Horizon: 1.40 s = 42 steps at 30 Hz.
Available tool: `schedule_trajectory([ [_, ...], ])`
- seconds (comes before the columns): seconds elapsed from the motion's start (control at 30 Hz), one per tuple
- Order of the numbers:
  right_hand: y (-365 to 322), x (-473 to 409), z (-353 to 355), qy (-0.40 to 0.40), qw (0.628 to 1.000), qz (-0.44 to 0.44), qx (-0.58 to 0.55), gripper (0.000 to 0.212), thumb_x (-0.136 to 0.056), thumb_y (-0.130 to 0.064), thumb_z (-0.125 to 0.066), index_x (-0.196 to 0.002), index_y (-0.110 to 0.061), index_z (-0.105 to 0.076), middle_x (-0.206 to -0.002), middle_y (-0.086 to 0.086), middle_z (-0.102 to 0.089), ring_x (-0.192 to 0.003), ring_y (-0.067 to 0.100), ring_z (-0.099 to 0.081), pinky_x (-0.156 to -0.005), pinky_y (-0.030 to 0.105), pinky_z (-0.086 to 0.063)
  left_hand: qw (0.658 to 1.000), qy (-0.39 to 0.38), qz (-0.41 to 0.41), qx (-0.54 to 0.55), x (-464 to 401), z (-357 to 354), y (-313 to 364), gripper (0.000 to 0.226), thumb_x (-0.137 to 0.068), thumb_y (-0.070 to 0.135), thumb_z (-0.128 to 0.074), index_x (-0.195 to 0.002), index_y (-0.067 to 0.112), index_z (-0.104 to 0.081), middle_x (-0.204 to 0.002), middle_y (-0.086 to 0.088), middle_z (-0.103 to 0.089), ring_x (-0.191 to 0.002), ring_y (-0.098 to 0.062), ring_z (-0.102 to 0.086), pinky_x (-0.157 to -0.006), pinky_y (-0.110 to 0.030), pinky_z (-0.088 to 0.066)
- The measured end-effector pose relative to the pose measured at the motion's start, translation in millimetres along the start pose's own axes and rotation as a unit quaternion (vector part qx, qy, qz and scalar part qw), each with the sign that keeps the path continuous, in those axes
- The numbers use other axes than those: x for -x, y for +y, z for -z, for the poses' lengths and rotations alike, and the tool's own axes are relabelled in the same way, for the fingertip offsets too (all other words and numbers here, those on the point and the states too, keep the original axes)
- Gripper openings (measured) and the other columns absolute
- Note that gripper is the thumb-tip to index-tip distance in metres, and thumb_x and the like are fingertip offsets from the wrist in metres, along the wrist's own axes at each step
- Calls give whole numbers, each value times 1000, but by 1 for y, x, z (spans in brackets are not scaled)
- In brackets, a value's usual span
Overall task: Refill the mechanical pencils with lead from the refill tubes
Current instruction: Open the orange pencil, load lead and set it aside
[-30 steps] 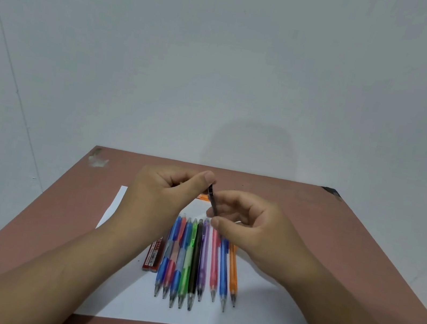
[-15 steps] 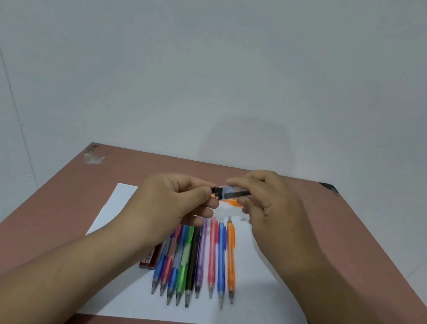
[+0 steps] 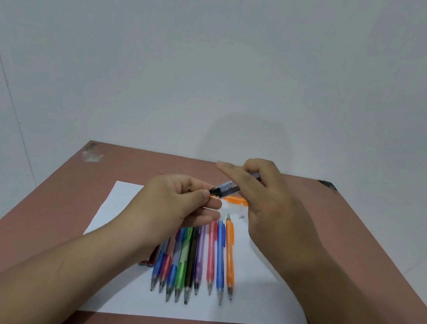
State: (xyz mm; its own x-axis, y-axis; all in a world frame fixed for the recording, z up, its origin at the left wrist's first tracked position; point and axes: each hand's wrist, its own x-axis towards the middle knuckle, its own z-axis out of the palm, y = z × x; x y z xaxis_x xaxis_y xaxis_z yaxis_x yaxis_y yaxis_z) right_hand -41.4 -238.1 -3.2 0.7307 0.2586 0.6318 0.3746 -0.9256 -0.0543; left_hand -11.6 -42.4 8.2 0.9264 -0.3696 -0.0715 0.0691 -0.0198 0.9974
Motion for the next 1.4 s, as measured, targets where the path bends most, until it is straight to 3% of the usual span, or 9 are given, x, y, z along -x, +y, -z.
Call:
schedule_trajectory([
  [0.17, 2, 0, 0, 10, 1000, 24, -4, 96, -78, 14, -72, -147, -42, -36, -127, -5, -45, -95, 16, -56, -56, 36, -59, 998, -23, 32, 46, -2, 1, -1, 18, -100, 17, -58, -110, 8, -70, -97, -8, -78, -94, -21, -76, -87, -33, -61],
  [0.37, 8, 1, -4, 17, 999, 16, -35, 74, -82, 17, -64, -136, -34, -60, -127, -6, -46, -102, 14, -56, -71, 38, -60, 997, -19, 29, 67, -3, 1, -3, 19, -101, 15, -57, -110, 4, -70, -98, -9, -78, -95, -22, -75, -89, -33, -60],
  [0.5, 9, 0, -1, 4, 984, -77, -159, 91, -97, 6, -57, -147, -63, -25, -113, -18, -46, -95, 10, -56, -76, 30, -57, 996, -13, 24, 89, -4, 2, -1, 22, -100, 22, -58, -109, 6, -69, -101, -11, -78, -94, -22, -76, -82, -30, -62],
  [0.6, 7, 1, 2, -9, 992, -47, -121, 68, -96, 3, -60, -142, -47, -50, -116, -21, -40, -101, 6, -52, -78, 32, -59, 989, -6, 29, 142, -4, 3, 0, 26, -103, 23, -52, -113, 5, -68, -101, -16, -77, -95, -27, -75, -81, -32, -62],
  [0.8, 2, -1, 4, -9, 988, -82, -133, 102, -99, -2, -58, -148, -66, 5, -110, -13, -44, -86, 18, -60, -72, 40, -59, 983, 2, 50, 177, -2, 0, 2, 31, -104, 26, -50, -111, -1, -64, -100, -23, -75, -94, -34, -75, -75, -32, -63],
  [0.87, 3, 0, 4, -4, 989, -74, -131, 103, -97, 5, -58, -152, -62, -1, -109, -15, -42, -86, 19, -59, -71, 40, -59, 982, 4, 53, 183, -2, 0, 2, 34, -103, 28, -51, -109, -3, -63, -99, -26, -74, -94, -37, -74, -75, -33, -63],
  [0.97, 8, 1, 1, 4, 996, -30, -83, 91, -89, 13, -62, -154, -43, -33, -118, -10, -44, -95, 13, -56, -72, 36, -60, 977, 0, 58, 206, -3, 0, 2, 42, -103, 34, -49, -109, -6, -61, -98, -28, -73, -92, -38, -74, -75, -35, -63],
  [1.07, 9, 1, -2, 11, 997, -35, -66, 95, -88, 15, -61, -155, -43, -28, -114, -11, -45, -90, 12, -54, -72, 29, -55, 974, -6, 62, 216, -4, 0, 2, 43, -103, 35, -51, -109, -6, -60, -98, -30, -73, -87, -36, -75, -74, -35, -64],
  [1.4, 5, -1, 2, 5, 996, -49, -79, 93, -97, 4, -59, -150, -57, -13, -113, -18, -37, -96, 14, -52, -70, 26, -57, 1000, -6, 14, 27, -4, 7, -4, 21, -91, 23, -69, -104, 7, -73, -96, -9, -78, -95, -24, -75, -84, -34, -60],
])
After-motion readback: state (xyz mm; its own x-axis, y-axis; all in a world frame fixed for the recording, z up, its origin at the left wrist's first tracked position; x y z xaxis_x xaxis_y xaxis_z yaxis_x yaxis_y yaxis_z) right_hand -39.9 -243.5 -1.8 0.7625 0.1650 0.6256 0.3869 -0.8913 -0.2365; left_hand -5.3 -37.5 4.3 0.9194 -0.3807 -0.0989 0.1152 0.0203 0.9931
